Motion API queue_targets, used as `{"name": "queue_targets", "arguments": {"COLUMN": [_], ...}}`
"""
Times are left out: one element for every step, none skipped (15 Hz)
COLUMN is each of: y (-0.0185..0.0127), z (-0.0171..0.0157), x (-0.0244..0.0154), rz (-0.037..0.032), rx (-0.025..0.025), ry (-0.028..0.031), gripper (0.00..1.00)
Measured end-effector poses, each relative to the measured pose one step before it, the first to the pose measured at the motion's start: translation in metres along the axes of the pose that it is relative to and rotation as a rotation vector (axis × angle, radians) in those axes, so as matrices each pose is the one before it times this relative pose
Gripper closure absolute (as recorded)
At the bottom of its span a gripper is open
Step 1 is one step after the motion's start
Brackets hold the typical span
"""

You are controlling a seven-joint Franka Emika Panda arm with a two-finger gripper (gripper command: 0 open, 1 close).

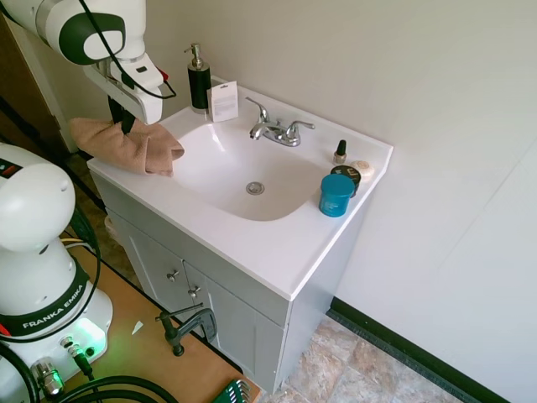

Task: Sanitize the sink

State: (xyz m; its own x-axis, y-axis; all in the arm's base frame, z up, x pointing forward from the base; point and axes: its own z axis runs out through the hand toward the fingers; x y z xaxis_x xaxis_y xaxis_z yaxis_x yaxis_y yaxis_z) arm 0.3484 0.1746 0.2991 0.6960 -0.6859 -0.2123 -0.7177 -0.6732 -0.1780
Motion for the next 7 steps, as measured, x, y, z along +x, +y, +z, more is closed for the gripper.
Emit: {"name": "queue_targets", "arguments": {"y": [0.00029, 0.00011, 0.00035, -0.00044, -0.00181, -0.00086, 0.00103], "z": [-0.00254, -0.00322, -0.00409, -0.00606, -0.01048, -0.01525, -0.0174], "x": [0.00084, 0.00071, 0.00043, -0.00002, -0.00047, -0.00078, -0.00137], "rz": [-0.00267, -0.00439, -0.00744, -0.01447, -0.02208, -0.0193, -0.01427], "rx": [-0.00007, 0.001, -0.00214, -0.00063, 0.00453, 0.01305, 0.01801], "ry": [0.00222, 0.0045, 0.00382, 0.00902, 0.01687, 0.02129, 0.02237], "gripper": [0.0, 0.0, 0.0, 0.0, 0.0, 0.0, 0.0]}}
